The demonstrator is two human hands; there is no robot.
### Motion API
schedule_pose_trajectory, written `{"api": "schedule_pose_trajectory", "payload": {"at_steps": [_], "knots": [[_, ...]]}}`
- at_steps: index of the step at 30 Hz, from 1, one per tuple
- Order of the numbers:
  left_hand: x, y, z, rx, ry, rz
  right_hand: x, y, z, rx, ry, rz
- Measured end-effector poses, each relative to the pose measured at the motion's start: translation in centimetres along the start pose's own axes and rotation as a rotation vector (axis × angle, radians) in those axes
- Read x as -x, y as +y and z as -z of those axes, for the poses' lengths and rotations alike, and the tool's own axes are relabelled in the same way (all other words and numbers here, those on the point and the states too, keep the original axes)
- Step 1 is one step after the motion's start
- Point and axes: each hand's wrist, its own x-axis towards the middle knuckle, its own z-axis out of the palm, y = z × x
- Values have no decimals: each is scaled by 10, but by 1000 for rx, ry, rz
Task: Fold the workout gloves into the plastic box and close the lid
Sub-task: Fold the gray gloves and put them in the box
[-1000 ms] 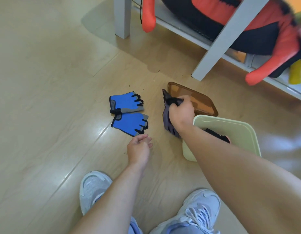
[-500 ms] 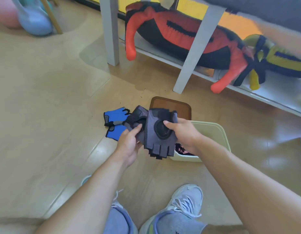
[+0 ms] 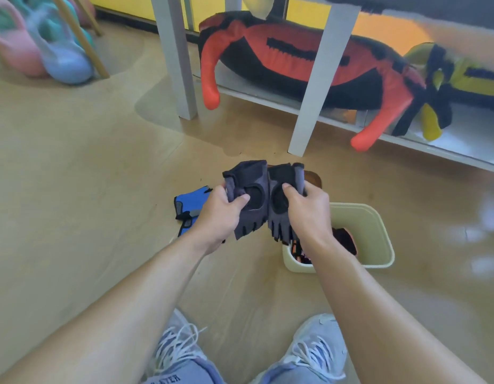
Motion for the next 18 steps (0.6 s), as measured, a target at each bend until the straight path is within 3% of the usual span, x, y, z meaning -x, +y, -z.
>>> {"api": "schedule_pose_trajectory", "payload": {"at_steps": [6, 8, 14, 18], "knots": [[-5, -22, -15, 188, 0, 47, -8, 17, -15, -139, -325, -92], [-8, -23, -21, 265, 35, 105, -15, 23, -17, -149, -318, -125], [-22, -17, -29, 404, 80, 204, -35, 35, -23, 15, -84, 48], [-27, -14, -27, 456, 105, 214, -38, 30, -20, 44, -168, -21]]}}
